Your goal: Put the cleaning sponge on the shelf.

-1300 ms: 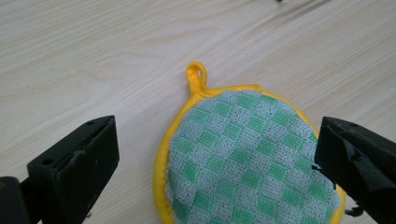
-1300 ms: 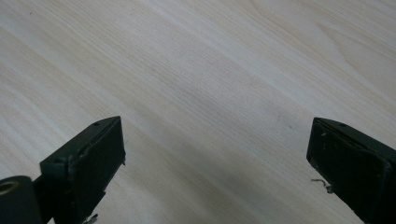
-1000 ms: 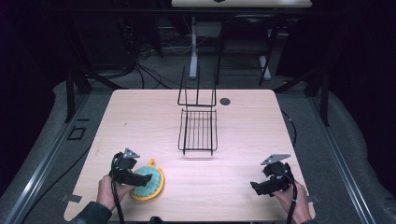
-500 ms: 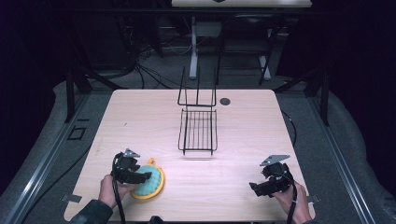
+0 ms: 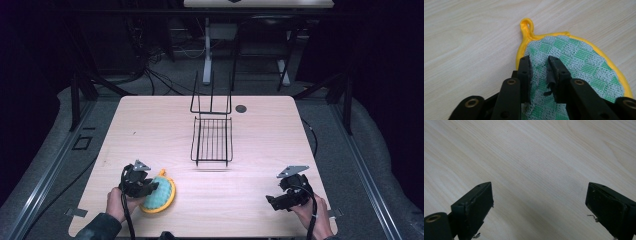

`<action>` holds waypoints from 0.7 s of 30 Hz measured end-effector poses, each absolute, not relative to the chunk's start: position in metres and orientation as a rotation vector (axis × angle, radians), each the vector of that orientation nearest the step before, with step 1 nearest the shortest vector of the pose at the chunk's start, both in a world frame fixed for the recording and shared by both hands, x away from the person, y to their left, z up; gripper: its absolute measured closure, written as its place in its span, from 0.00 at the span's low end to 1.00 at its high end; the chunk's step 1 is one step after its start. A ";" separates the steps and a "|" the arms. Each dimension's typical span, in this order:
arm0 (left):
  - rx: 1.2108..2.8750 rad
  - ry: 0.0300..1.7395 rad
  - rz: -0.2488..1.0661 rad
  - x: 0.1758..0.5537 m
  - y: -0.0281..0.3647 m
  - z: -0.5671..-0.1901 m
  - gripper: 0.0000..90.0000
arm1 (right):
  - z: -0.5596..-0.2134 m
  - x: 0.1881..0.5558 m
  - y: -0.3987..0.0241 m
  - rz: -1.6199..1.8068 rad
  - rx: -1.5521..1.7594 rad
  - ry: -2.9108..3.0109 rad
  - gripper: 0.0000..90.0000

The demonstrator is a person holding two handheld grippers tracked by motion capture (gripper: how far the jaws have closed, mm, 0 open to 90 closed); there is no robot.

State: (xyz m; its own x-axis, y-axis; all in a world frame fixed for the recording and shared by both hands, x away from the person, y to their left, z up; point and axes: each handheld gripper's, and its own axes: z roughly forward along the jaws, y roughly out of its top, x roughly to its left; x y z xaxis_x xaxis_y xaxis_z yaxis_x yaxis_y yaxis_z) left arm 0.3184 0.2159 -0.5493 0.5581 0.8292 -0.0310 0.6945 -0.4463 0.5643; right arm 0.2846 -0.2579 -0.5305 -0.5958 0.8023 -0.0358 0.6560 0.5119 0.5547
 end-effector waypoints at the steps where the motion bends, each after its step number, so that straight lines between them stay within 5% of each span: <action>1: 2.269 1.222 0.339 0.318 0.216 -0.549 0.83 | -0.530 0.285 -0.258 0.724 1.225 2.469 0.08; 21: 2.313 1.127 0.482 0.312 0.208 -0.539 0.97 | -0.532 0.284 -0.259 0.705 1.216 2.459 0.09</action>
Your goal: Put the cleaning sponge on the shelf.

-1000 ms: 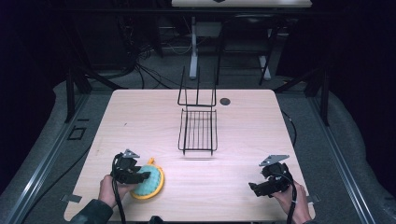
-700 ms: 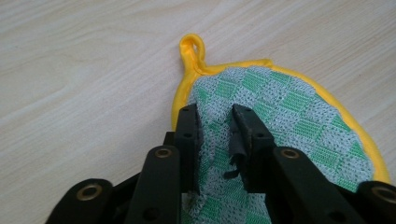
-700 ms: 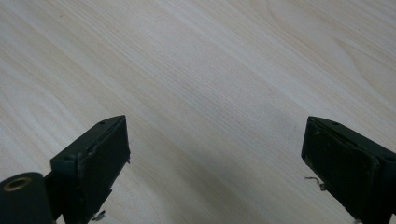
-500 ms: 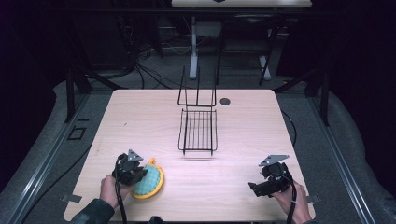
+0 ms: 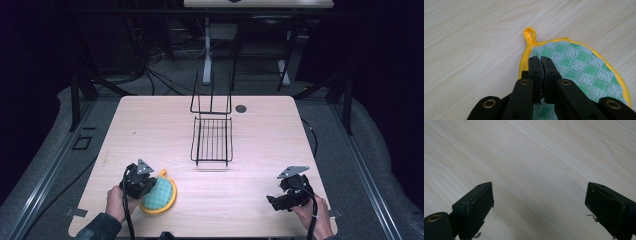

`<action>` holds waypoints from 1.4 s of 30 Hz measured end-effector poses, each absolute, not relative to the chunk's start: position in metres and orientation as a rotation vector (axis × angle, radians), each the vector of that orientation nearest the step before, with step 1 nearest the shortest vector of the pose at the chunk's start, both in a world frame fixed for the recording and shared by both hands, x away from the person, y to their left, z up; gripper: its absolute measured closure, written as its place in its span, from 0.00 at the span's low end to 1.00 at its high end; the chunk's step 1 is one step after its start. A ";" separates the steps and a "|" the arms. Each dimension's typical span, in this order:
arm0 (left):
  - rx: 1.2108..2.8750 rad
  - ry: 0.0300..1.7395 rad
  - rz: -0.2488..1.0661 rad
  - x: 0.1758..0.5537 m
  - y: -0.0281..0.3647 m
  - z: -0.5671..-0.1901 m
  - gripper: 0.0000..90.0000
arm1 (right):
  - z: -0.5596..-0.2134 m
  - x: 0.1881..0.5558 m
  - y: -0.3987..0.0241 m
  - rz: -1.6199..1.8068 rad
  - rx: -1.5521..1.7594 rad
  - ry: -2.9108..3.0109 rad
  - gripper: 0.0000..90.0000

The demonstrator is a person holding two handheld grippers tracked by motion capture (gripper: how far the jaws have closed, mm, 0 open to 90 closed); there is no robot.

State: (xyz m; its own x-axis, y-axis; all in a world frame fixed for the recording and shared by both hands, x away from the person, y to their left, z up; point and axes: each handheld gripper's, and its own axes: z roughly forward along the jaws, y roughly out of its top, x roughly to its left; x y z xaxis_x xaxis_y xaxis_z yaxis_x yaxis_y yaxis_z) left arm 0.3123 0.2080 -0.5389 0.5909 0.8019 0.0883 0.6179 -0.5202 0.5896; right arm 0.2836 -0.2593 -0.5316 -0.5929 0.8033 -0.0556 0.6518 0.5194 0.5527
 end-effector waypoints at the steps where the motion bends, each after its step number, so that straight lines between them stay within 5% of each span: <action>1: 2.318 1.118 0.480 0.312 0.209 -0.538 0.97 | -0.532 0.283 -0.259 0.711 1.223 2.457 0.09; 42: 2.151 1.037 0.536 0.300 0.218 -0.483 0.97 | -0.536 0.285 -0.262 0.670 1.221 2.454 0.08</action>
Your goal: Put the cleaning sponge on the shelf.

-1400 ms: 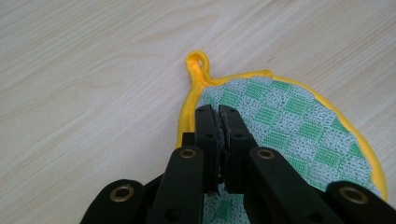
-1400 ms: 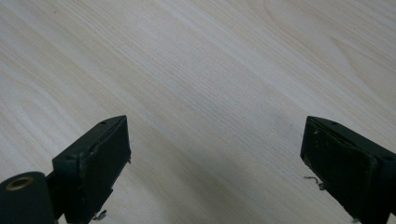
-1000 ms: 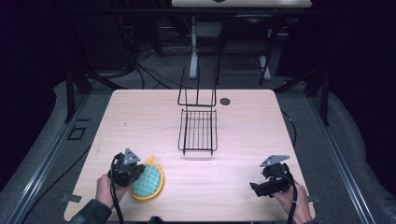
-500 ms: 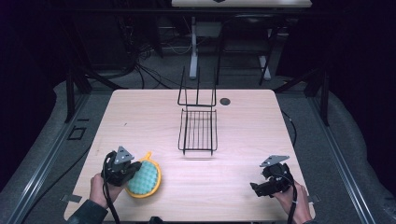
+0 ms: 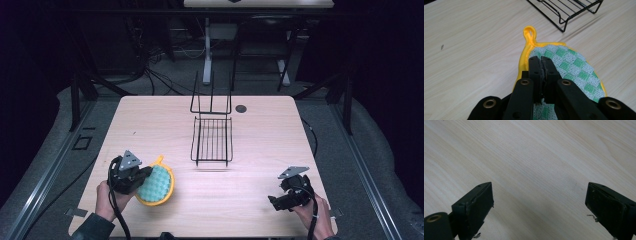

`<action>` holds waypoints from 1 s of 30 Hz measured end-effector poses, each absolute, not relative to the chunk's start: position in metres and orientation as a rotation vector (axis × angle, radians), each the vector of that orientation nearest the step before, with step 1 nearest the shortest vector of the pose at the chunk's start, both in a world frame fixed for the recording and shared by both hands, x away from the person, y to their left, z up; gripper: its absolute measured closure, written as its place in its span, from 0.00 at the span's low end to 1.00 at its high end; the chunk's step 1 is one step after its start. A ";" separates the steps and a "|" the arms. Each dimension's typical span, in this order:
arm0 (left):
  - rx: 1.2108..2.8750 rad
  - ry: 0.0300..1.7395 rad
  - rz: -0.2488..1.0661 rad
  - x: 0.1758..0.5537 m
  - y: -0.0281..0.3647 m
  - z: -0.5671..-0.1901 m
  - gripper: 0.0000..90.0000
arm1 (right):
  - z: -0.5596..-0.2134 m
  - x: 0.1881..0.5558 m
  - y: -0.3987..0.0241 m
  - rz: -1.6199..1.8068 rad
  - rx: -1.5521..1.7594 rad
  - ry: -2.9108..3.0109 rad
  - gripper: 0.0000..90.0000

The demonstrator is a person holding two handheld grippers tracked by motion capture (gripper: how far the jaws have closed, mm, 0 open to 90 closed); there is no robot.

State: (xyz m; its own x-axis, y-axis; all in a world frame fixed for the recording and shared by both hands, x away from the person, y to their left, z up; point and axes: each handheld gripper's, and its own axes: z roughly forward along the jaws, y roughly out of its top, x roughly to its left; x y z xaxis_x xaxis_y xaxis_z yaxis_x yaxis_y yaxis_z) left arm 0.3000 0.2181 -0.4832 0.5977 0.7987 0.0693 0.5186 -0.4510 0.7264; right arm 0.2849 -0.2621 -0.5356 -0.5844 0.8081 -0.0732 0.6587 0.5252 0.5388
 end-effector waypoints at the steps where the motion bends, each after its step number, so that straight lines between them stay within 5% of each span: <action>1: 2.148 1.034 0.542 0.301 0.217 -0.483 0.97 | -0.536 0.285 -0.262 0.673 1.225 2.454 0.08; 30: 2.073 1.000 0.504 0.332 0.189 -0.463 0.97 | -0.536 0.285 -0.262 0.654 1.226 2.453 0.09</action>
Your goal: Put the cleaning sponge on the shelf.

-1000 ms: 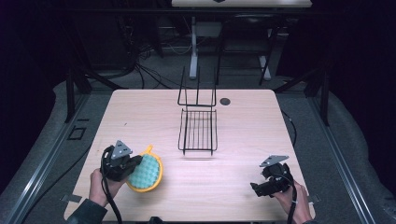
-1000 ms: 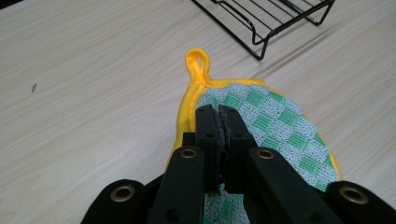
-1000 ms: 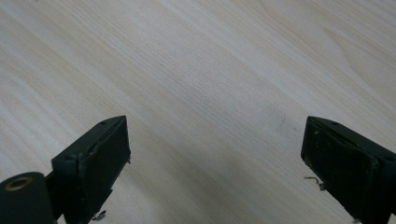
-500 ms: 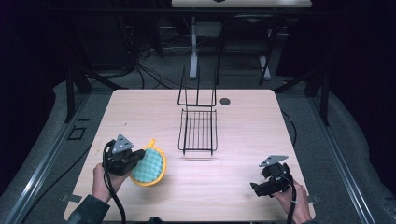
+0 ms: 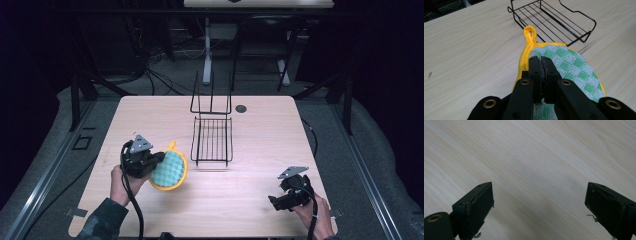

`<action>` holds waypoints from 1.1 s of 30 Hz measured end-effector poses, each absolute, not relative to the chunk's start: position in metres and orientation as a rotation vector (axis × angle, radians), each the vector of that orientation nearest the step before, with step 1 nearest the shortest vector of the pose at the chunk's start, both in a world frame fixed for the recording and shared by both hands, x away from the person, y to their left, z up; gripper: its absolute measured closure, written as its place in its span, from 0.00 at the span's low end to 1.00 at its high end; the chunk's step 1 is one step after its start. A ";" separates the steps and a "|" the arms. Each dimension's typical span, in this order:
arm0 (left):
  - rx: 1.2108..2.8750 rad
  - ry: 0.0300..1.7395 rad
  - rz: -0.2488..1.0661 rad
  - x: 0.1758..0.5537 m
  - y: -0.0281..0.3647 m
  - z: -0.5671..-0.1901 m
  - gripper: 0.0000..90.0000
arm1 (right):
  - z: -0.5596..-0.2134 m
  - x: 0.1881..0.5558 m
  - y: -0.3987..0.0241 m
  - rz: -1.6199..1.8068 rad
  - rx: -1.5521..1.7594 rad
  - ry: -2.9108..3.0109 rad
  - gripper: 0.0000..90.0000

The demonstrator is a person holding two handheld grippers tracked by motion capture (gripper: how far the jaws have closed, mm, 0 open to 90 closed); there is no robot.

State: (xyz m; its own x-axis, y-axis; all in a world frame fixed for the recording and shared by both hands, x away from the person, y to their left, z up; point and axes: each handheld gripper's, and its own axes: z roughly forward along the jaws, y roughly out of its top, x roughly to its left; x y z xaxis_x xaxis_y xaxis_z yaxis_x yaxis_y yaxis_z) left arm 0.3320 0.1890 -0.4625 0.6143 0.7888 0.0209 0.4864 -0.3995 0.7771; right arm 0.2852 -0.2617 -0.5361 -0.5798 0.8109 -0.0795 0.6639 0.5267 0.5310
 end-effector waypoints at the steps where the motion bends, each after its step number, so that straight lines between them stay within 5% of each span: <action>1: 2.073 1.000 0.504 0.332 0.189 -0.463 0.97 | -0.536 0.285 -0.262 0.651 1.222 2.455 0.09; 33: 2.004 0.980 0.467 0.377 0.156 -0.453 0.97 | -0.535 0.285 -0.260 0.656 1.208 2.461 0.09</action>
State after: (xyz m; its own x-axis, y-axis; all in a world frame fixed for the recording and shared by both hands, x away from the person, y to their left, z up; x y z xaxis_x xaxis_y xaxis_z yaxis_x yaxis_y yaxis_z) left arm 0.3766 0.1555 -0.4527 0.6253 0.7798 -0.0290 0.4683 -0.3453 0.8133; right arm 0.2850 -0.2602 -0.5352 -0.5908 0.8027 -0.0820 0.6553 0.5365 0.5318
